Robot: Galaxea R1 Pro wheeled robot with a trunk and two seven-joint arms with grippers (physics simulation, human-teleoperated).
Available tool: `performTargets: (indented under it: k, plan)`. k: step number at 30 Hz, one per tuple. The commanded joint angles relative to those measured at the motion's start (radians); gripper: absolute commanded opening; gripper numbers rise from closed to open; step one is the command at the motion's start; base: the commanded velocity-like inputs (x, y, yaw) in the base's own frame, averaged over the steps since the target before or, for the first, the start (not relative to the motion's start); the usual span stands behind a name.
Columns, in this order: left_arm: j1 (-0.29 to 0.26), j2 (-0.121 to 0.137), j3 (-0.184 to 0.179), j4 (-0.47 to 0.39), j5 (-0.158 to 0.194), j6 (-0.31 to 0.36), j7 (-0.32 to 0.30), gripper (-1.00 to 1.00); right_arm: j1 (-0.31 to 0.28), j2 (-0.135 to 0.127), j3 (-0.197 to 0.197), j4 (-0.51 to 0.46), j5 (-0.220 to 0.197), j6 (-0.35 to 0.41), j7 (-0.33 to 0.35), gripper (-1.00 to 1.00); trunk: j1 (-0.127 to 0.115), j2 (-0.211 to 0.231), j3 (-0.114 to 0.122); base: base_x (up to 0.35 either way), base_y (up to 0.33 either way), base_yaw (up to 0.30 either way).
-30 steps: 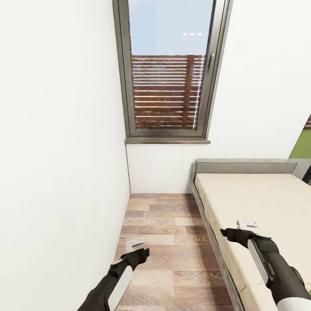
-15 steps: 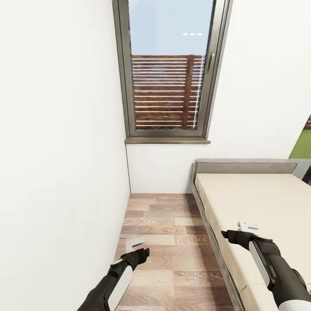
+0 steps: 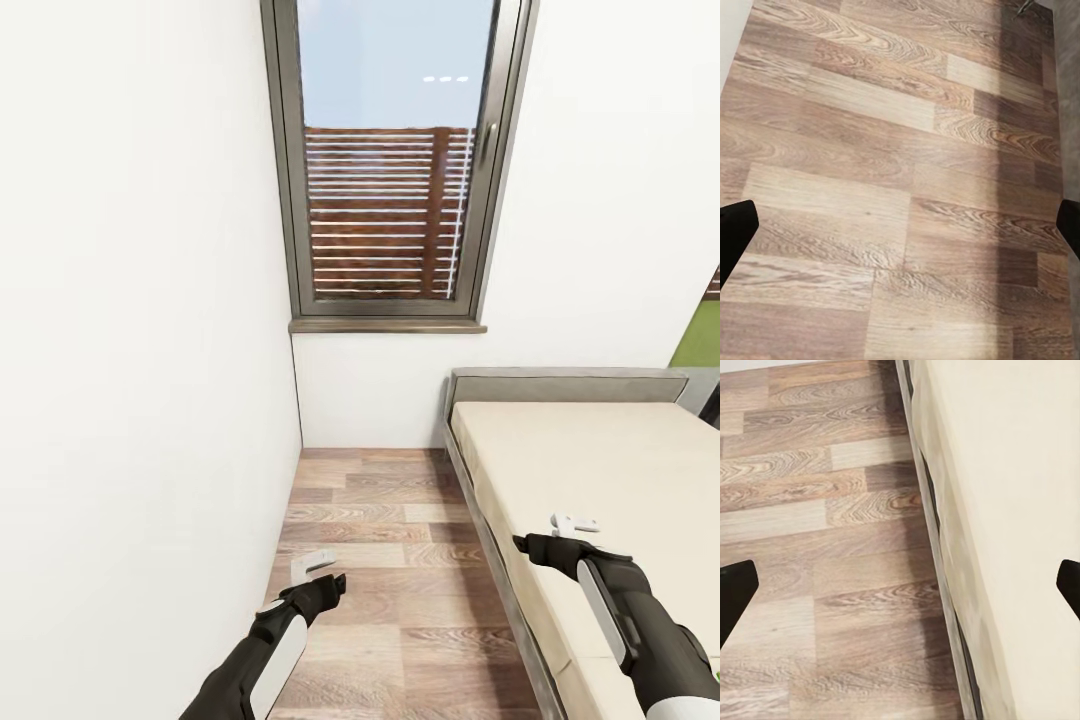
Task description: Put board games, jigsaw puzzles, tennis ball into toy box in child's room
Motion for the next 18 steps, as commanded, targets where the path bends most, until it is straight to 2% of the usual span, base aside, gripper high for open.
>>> performTargets:
  k: [1,18]
  plan:
    - [-0.001,0.001,-0.003,-0.002,0.010,0.003,0.009,1.00,-0.001,0.000,-0.001,-0.001,-0.008,0.005,0.000,1.00,0.000,-0.001,-0.001,0.000,0.000,0.000]
    - [-0.001,0.000,-0.002,-0.003,0.010,0.003,0.010,1.00,-0.001,0.002,-0.001,-0.002,-0.011,0.006,-0.001,1.00,0.000,-0.001,-0.001,0.000,0.000,0.000]
